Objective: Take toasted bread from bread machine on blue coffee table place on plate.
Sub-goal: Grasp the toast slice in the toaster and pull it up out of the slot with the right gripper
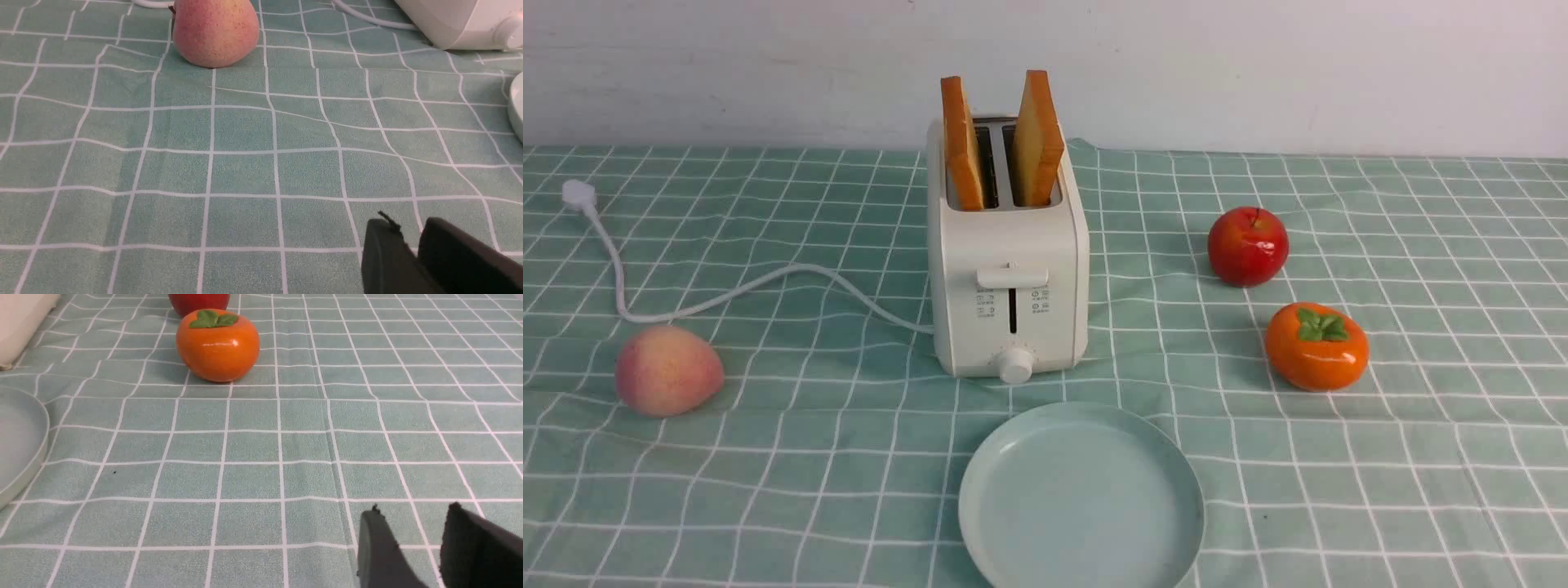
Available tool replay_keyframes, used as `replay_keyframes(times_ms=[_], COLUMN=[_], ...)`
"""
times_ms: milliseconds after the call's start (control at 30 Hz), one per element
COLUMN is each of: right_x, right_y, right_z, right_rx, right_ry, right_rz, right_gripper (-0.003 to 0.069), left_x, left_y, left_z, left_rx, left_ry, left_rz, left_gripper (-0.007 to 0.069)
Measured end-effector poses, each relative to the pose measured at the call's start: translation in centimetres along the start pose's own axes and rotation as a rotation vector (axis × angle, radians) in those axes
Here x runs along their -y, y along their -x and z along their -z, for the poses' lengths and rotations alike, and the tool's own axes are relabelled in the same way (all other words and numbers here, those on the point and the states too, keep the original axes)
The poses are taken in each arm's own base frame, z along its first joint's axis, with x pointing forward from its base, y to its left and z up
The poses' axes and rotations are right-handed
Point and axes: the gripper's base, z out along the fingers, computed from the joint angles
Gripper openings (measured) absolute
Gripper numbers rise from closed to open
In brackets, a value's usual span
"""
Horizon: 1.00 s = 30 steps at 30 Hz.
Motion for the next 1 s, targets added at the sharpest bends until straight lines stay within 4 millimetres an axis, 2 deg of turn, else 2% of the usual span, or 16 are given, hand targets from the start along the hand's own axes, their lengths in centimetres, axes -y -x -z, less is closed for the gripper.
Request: replay_keyframes(times_ms=[1000], right_x=[0.05], right_y=[-0.01], right_z=[0.0], right_rx=[-0.002], right_ry=[-0.006], right_rz=[0.015], right_gripper=[0.024], left_x=[0.0], left_y=[0.0], left_z=[0.0], left_rx=[0.0], left_ry=[0.0], left_rz=[0.0], left_gripper=[0.0123])
